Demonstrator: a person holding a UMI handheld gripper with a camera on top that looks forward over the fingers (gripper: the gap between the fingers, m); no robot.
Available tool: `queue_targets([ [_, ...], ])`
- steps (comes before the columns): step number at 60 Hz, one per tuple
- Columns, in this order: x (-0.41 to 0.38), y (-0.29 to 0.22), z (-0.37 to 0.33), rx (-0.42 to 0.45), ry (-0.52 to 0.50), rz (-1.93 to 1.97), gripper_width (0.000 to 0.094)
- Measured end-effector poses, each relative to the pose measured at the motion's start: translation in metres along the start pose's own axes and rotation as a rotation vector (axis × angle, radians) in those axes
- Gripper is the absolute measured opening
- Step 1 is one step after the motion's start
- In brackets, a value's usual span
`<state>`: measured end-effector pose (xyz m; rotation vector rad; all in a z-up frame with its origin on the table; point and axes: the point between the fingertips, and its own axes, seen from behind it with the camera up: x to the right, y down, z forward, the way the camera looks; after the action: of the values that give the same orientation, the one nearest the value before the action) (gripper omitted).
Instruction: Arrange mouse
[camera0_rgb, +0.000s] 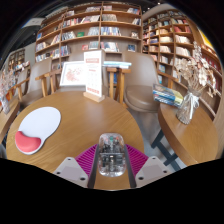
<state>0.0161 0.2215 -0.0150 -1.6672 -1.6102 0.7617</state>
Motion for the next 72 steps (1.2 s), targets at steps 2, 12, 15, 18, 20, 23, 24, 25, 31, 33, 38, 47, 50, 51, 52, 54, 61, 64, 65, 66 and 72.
queue_targets([
  [2, 0.000, 0.001, -0.001, -0.024, 0.011, -0.008, 0.0454],
  [12, -0.022, -0.038, -0.028, -0.022, -0.002, 0.015, 0.0432],
  [15, -0.040, -0.061, -0.039, 0.005, -0.015, 0.025, 0.0432],
  [18, -0.057, -0.085, -0.049, 0.029, -0.035, 0.032, 0.0432],
  [20, -0.072, -0.099, -0.055, 0.041, -0.048, 0.034, 0.0432],
  [23, -0.099, -0.120, -0.060, 0.061, -0.074, 0.036, 0.0433],
  [24, -0.108, -0.126, -0.061, 0.069, -0.085, 0.032, 0.0432],
  [25, -0.118, -0.132, -0.061, 0.076, -0.093, 0.026, 0.0433],
  [31, -0.177, -0.152, -0.050, 0.093, -0.129, 0.011, 0.0432],
  [33, -0.199, -0.152, -0.043, 0.092, -0.149, 0.014, 0.0433],
  [38, -0.242, -0.138, -0.023, 0.058, -0.168, -0.005, 0.0432],
  [47, -0.281, -0.093, 0.017, -0.007, -0.156, -0.052, 0.0430],
  [50, -0.282, -0.076, 0.026, -0.028, -0.150, -0.054, 0.0430],
  [51, -0.283, -0.072, 0.028, -0.035, -0.147, -0.053, 0.0430],
  [52, -0.284, -0.068, 0.030, -0.040, -0.145, -0.051, 0.0428],
  [54, -0.285, -0.063, 0.034, -0.045, -0.146, -0.044, 0.0430],
  [61, -0.284, -0.055, 0.038, -0.033, -0.137, -0.031, 0.0470],
  [64, -0.284, -0.053, 0.039, -0.028, -0.132, -0.025, 0.0491],
  [65, -0.285, -0.052, 0.039, -0.032, -0.132, -0.024, 0.0497],
  [66, -0.285, -0.051, 0.039, -0.038, -0.133, -0.023, 0.0509],
  [72, -0.285, -0.053, 0.029, -0.037, -0.133, -0.010, 0.0814],
])
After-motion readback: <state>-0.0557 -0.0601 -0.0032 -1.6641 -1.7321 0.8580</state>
